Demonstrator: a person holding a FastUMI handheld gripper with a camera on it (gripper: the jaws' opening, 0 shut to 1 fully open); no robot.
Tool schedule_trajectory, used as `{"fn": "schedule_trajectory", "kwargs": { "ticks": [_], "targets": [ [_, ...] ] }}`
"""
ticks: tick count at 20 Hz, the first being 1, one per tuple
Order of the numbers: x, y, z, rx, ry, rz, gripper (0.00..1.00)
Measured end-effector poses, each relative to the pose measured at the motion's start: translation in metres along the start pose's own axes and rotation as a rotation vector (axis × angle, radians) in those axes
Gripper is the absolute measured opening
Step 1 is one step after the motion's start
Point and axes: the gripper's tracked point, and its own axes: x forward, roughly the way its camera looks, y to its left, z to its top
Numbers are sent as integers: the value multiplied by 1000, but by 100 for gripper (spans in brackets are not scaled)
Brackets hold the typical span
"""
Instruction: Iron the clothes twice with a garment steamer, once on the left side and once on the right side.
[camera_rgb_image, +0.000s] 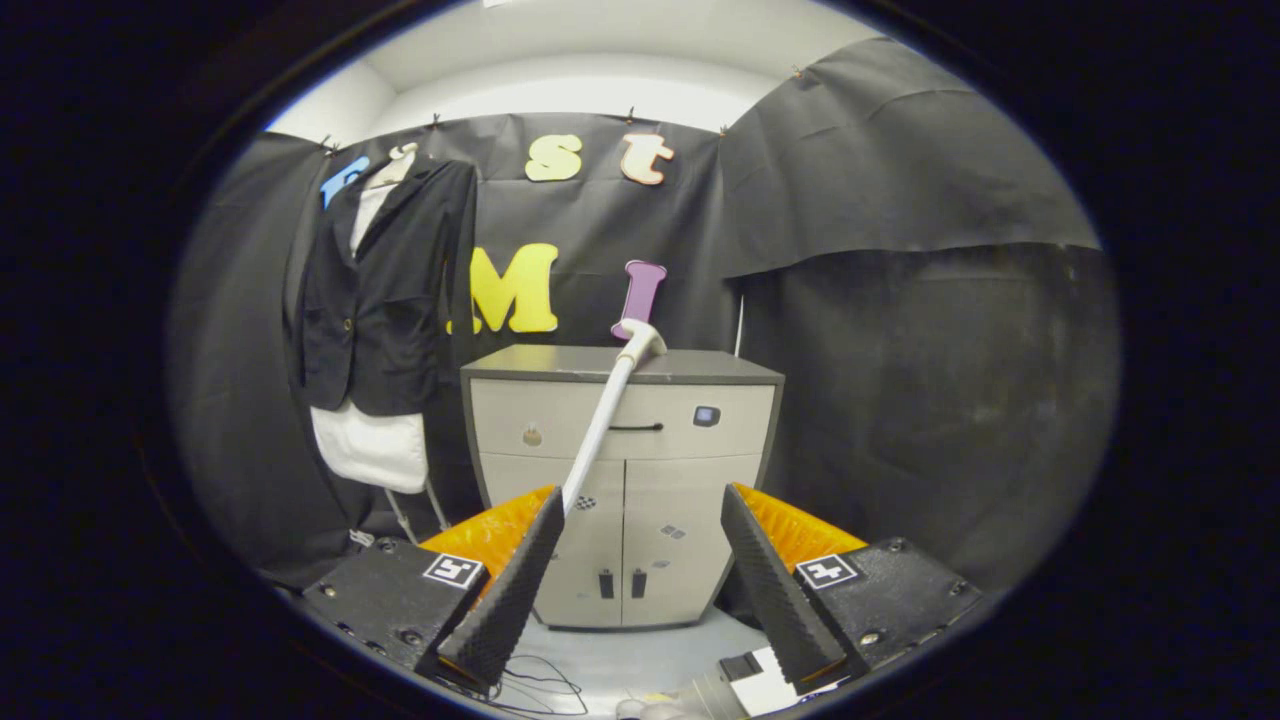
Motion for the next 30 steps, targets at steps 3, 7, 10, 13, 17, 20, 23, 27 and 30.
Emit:
{"fn": "schedule_trajectory", "kwargs": {
  "ticks": [3, 7, 10, 13, 17, 20, 23, 27, 30],
  "targets": [
    [42, -16, 27, 5, -11, 2, 99],
    [112, -27, 64, 34, 1, 30, 99],
    [168, -33, 93, 40, 7, 56, 99],
    [221, -29, 111, 46, 40, 105, 99],
    [285, -13, 126, 45, 78, 177, 99],
    [326, 4, 120, 72, 154, 232, 99],
    [356, 19, 108, 101, 218, 276, 97],
    [376, 33, 96, 165, 301, 314, 93],
    [387, 42, 99, 169, 311, 324, 85]
  ]
}}
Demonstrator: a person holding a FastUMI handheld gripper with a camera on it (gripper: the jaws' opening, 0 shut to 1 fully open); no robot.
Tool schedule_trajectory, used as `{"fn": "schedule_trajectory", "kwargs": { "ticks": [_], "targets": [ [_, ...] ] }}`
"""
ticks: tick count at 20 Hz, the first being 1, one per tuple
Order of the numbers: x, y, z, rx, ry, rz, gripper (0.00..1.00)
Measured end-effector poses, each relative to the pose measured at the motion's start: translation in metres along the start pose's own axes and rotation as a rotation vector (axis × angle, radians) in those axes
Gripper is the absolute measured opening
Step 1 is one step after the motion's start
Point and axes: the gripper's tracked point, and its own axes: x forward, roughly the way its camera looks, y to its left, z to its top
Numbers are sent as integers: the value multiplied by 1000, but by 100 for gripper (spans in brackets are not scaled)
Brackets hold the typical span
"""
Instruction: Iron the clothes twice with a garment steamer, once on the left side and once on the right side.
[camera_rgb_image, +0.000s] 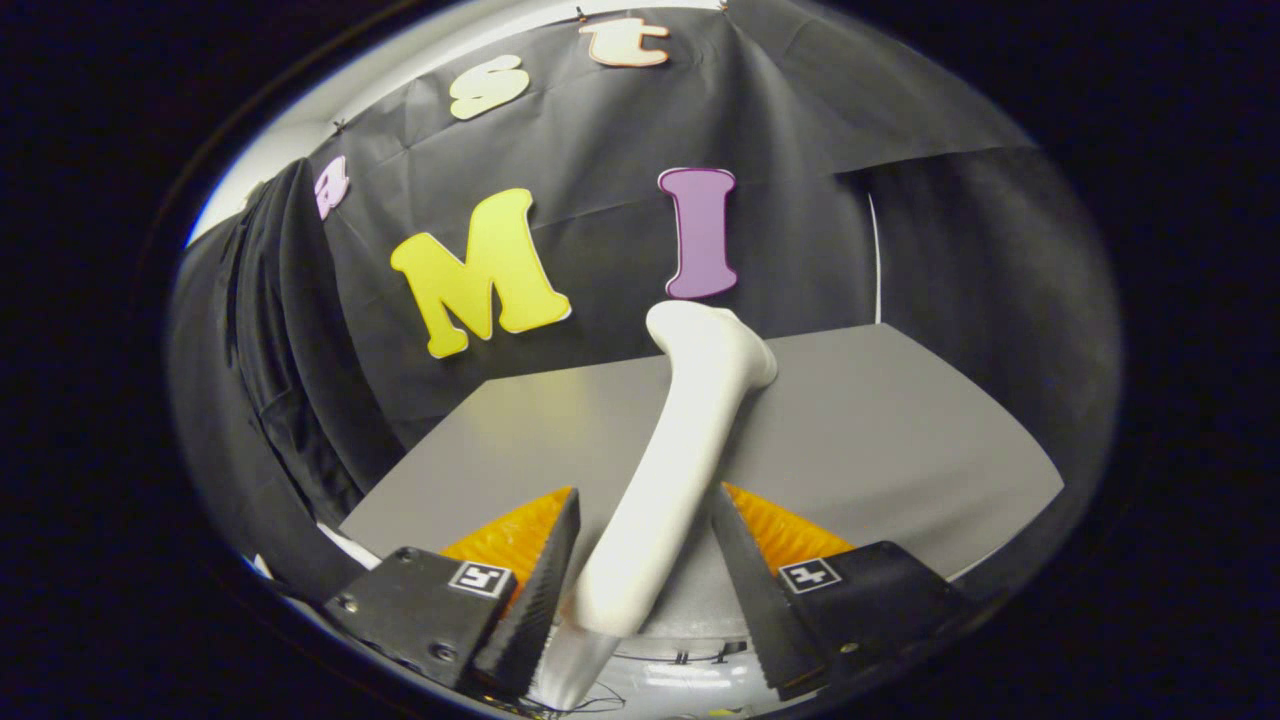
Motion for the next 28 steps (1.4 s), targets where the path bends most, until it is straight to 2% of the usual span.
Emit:
{"fn": "schedule_trajectory", "kwargs": {
  "ticks": [3, 6, 10, 13, 18, 22, 28],
  "targets": [
    [4, -3, 2, 18, 25, -8, 75],
    [7, -8, 8, 142, 46, 6, 62],
    [5, -1, 9, 232, 58, 48, 46],
    [1, 1, 11, 207, 29, 44, 36],
    [-36, 22, 16, 157, -18, 64, 33],
    [-74, 47, 44, 138, -101, 71, 32],
    [-137, 118, 88, 95, -247, 78, 32]
  ]
}}
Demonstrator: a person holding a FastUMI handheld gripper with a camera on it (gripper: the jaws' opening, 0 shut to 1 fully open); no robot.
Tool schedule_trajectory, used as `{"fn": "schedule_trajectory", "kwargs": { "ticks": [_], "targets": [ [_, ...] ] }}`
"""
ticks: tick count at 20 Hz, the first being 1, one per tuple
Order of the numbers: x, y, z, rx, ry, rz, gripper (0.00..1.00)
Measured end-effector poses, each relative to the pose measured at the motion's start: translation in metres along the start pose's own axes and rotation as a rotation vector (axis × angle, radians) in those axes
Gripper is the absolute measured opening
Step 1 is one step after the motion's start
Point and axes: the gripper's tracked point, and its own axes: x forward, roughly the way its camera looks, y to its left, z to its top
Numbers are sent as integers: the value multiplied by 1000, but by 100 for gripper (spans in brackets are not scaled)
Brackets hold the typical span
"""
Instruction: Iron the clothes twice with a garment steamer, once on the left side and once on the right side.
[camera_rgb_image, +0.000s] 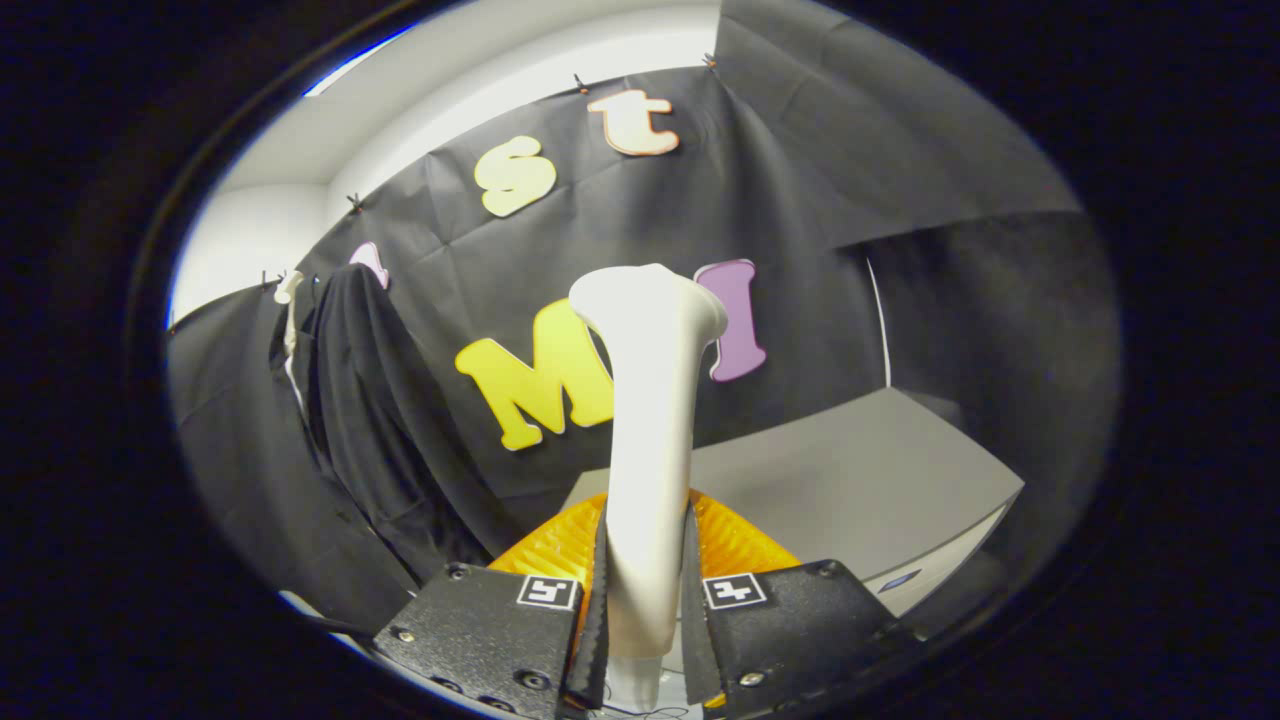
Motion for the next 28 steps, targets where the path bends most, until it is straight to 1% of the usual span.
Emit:
{"fn": "schedule_trajectory", "kwargs": {
  "ticks": [3, 5, 11, 16, 22, 28],
  "targets": [
    [-13, 50, 17, -39, -56, 23, 32],
    [-19, 94, 22, -43, -75, 61, 32],
    [-23, 213, 26, -76, -110, 166, 32],
    [-18, 294, 22, -117, -119, 221, 33],
    [-1, 357, 13, -180, -122, 243, 33],
    [21, 389, -5, -229, -96, 241, 32]
  ]
}}
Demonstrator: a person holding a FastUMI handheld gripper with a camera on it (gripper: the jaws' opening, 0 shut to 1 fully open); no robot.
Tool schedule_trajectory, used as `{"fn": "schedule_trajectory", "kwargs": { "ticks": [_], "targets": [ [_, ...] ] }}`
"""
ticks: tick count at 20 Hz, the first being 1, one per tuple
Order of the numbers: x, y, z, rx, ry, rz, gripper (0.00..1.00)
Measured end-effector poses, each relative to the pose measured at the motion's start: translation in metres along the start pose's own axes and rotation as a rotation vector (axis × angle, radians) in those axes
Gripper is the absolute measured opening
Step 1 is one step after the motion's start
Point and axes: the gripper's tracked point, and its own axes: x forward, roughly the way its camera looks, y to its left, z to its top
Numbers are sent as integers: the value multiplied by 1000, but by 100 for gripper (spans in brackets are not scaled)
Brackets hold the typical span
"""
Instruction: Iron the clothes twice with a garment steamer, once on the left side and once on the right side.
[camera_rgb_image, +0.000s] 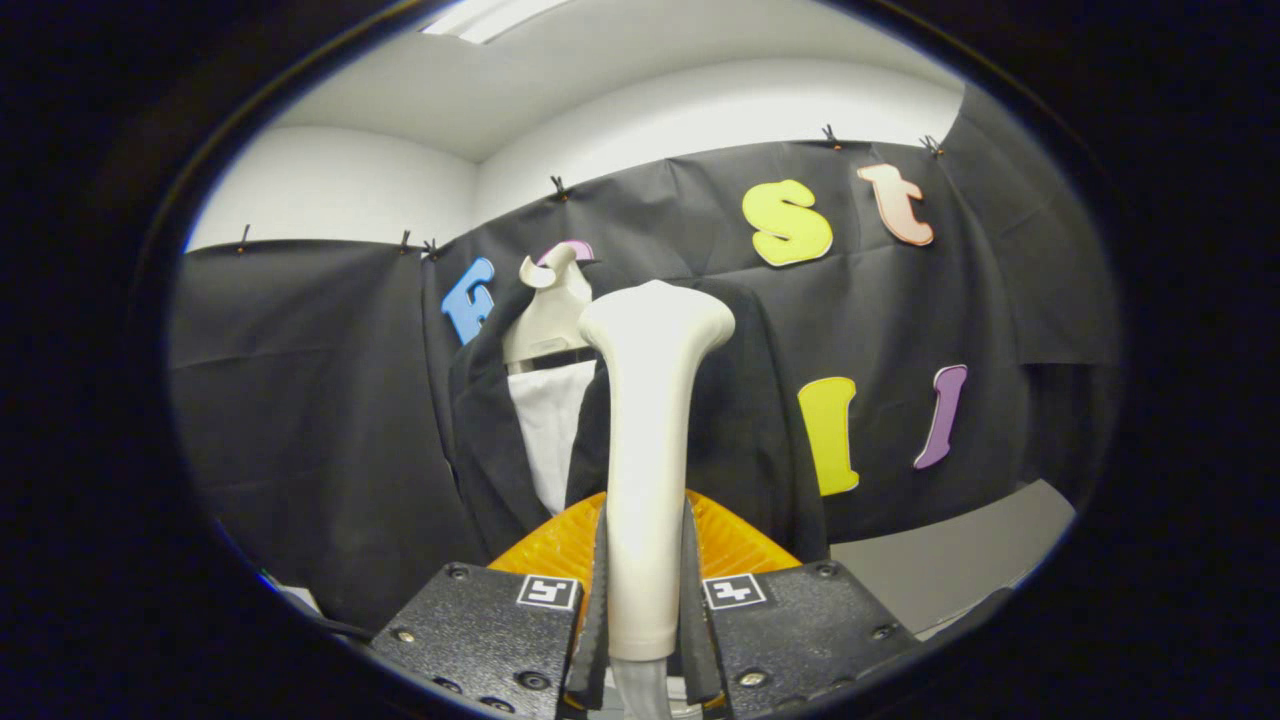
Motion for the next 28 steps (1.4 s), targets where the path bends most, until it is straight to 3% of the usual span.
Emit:
{"fn": "schedule_trajectory", "kwargs": {
  "ticks": [15, 28],
  "targets": [
    [6, -7, -52, -15, 80, -40, 32],
    [-10, -14, -128, -54, 204, -60, 32]
  ]
}}
